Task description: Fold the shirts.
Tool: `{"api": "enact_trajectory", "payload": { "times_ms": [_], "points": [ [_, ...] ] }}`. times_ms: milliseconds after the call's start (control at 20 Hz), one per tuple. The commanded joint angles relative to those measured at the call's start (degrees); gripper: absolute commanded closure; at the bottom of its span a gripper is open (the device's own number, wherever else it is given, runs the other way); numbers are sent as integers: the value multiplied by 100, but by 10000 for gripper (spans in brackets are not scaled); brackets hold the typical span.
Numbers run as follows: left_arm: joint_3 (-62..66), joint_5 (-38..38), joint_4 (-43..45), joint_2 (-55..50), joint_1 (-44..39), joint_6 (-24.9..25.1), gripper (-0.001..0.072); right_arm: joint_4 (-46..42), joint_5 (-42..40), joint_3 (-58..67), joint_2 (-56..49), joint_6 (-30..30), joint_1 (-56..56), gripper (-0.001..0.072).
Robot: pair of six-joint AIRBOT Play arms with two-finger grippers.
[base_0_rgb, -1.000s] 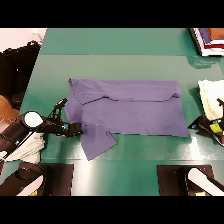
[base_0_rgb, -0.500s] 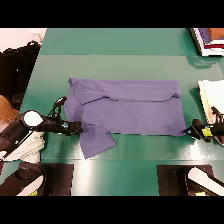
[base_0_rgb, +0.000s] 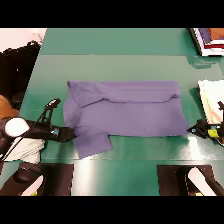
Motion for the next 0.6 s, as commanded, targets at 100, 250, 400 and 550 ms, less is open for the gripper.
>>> {"api": "enact_trajectory", "payload": {
  "times_ms": [100, 250, 400, 550],
  "points": [
    [402, -1137, 162, 1257, -4, -474, 687, -765, 997, 813, 942, 365, 157, 697],
    [949, -647, 699, 1032, -2, -468, 687, -734, 903, 1622, 470, 568, 911, 697],
    [1226, 90, 1742, 214, 13, -446, 686, -737, 343, 2337, -404, 846, 1729, 697],
    [1377, 1298, 1904, -761, 400, -446, 686, -726, -11, 3145, -1534, 1060, 2363, 696]
  ]
}}
